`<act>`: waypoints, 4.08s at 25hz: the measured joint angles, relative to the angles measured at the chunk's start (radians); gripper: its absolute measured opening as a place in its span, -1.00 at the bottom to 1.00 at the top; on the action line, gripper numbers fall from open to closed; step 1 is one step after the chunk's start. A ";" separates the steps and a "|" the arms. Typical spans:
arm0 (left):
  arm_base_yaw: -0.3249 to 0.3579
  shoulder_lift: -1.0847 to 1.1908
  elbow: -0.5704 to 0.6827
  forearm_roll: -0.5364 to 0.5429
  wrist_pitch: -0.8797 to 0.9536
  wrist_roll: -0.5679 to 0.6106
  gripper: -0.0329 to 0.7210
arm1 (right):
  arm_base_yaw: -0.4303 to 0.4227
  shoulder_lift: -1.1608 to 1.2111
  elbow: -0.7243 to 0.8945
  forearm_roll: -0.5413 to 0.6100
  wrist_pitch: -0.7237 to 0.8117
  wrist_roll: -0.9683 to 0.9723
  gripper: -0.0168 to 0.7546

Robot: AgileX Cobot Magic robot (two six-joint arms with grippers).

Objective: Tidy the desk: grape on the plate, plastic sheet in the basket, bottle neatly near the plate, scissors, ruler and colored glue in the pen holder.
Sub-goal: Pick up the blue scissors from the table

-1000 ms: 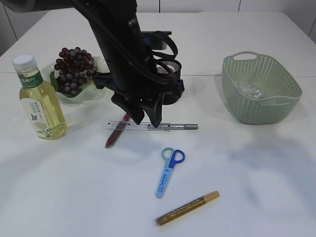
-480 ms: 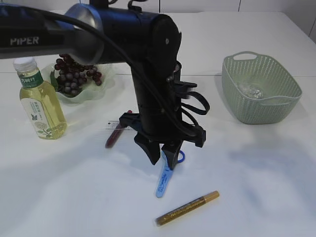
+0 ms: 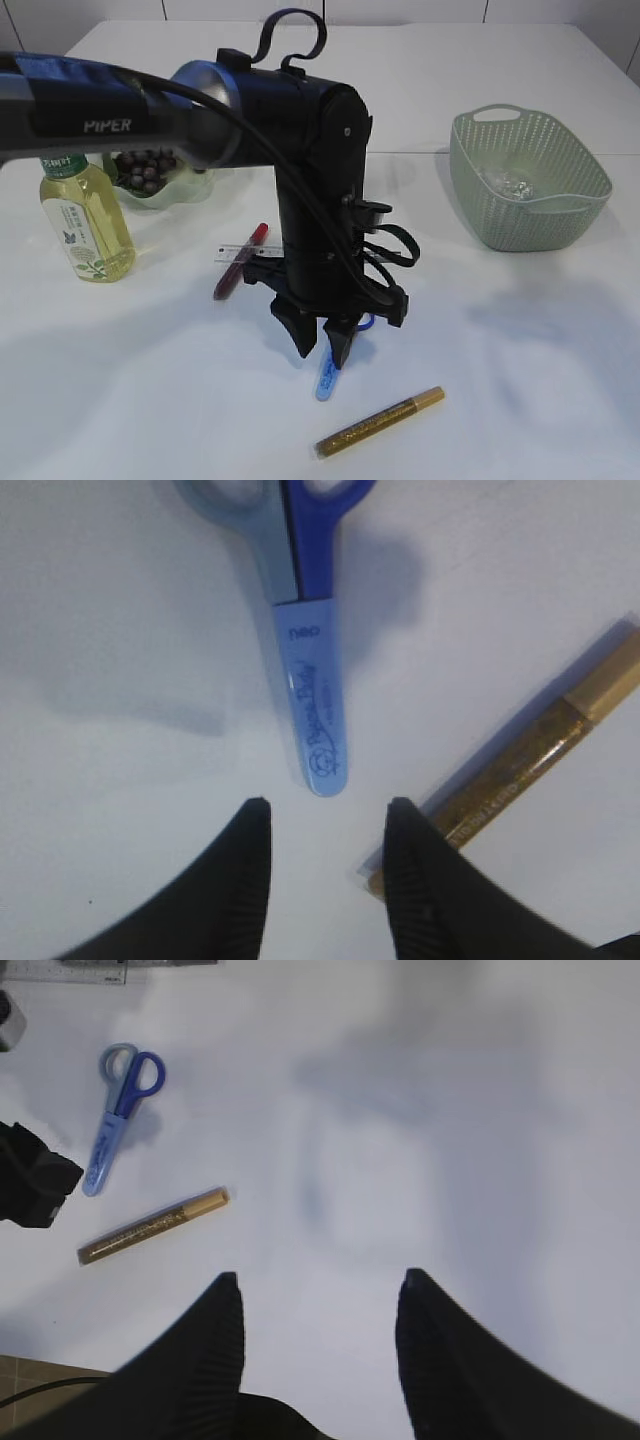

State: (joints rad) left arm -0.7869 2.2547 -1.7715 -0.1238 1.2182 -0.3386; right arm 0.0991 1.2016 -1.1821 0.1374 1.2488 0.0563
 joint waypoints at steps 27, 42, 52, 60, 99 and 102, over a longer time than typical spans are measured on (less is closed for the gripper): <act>-0.011 0.087 -0.002 -0.021 -0.063 -0.002 -0.17 | 0.000 0.000 0.000 0.000 0.000 0.002 0.08; -0.011 0.096 -0.002 -0.009 -0.077 -0.002 -0.17 | 0.000 0.000 0.000 0.000 0.000 0.002 0.08; -0.011 0.096 -0.002 0.000 -0.094 -0.014 -0.18 | 0.000 0.000 0.000 0.000 0.000 0.002 0.08; -0.017 0.105 -0.010 0.055 -0.115 -0.073 -0.19 | 0.000 0.000 0.000 0.000 0.000 0.002 0.08; -0.073 0.126 -0.028 0.199 -0.121 -0.097 -0.54 | 0.000 0.000 0.000 0.000 0.000 0.002 0.08; -0.073 0.126 -0.028 0.208 -0.102 -0.097 -0.54 | 0.000 0.000 0.000 0.000 0.000 0.002 0.08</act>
State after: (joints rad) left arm -0.8597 2.3810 -1.7995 0.0845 1.1163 -0.4360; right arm 0.0991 1.2016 -1.1821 0.1374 1.2488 0.0583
